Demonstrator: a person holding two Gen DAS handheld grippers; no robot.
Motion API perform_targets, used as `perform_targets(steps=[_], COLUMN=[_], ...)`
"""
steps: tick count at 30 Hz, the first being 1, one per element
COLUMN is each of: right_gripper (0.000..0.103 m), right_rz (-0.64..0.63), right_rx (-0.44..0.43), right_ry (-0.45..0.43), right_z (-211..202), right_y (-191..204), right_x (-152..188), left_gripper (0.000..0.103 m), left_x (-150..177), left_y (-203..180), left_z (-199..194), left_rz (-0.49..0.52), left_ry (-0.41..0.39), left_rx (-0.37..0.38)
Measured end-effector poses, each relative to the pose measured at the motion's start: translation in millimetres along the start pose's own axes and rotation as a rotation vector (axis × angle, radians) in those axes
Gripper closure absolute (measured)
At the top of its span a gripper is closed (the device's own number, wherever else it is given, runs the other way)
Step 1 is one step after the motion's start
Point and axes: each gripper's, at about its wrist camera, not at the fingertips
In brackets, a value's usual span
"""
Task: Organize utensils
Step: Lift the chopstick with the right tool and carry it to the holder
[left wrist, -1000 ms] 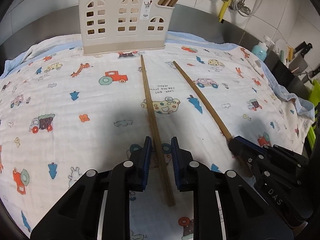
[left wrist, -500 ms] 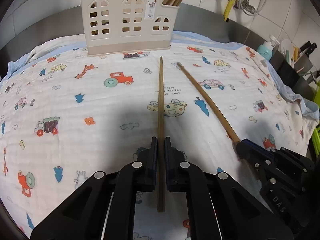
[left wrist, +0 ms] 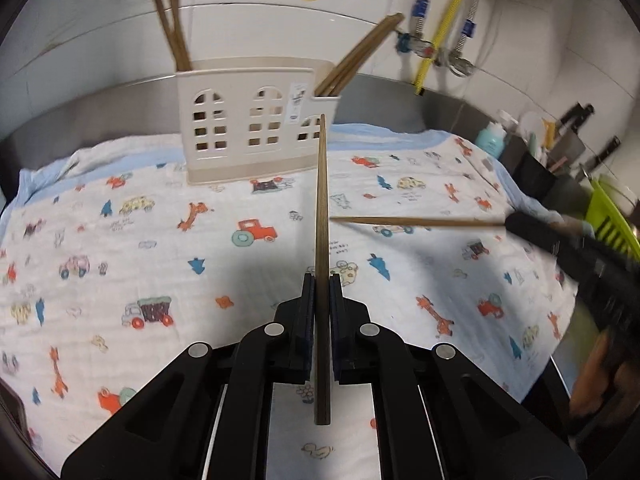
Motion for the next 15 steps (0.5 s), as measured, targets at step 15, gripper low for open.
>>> perform_targets(steps=[15], right_gripper=[0.096], right_rz=[-0.036], right_rx=[-0.011], right_ry=[-0.051], right_z=[-14], right_y=[13], right_x=[-23], left_gripper=[0.097], left_x=[20], left_y=[20], left_z=[16], left_rz=[0.018], left_ry=[0.142], left_rx=[-0.014])
Point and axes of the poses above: each gripper's, at about its wrist camera, not at the fingertips, and z roughly the way its jaws point, y to its left, x to its underside, and after that the axes turned 15 degrees about x, right-handed
